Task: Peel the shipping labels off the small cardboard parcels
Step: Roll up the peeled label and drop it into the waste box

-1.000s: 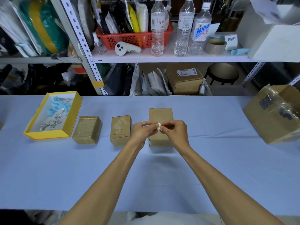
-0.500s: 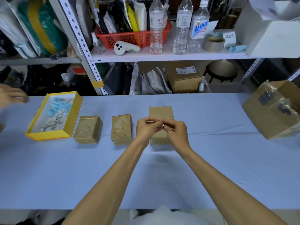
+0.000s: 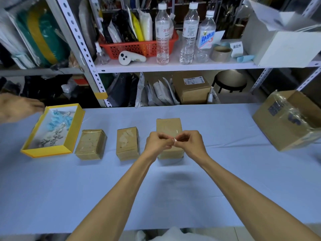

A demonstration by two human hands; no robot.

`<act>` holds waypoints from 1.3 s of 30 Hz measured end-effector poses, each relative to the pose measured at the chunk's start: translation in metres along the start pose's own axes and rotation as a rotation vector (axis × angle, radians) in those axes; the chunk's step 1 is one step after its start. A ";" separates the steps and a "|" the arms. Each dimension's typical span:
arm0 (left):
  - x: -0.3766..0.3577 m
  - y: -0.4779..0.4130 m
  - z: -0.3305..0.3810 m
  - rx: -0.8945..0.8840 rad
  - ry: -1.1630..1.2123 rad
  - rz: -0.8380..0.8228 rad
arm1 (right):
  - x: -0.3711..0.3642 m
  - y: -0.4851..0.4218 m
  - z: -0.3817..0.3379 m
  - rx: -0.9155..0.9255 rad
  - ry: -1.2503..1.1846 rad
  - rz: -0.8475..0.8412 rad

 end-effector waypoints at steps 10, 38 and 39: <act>-0.010 0.000 0.008 -0.055 -0.022 0.070 | 0.018 -0.011 -0.004 0.033 0.024 0.002; -0.253 0.048 0.085 -0.581 -0.751 -0.535 | 0.279 0.016 0.061 -0.290 0.245 0.649; -0.262 0.050 0.084 -0.592 -0.775 -0.532 | 0.290 0.017 0.070 -0.313 0.251 0.665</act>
Point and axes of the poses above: each hand's wrist, its own y-axis away from the middle knuckle, its own x-axis out of the back of the hand, z = x × y, the point moved 7 cm from there along -y, towards the middle knuckle, and after that the axes turned 13 degrees about z, right-handed, at the moved point
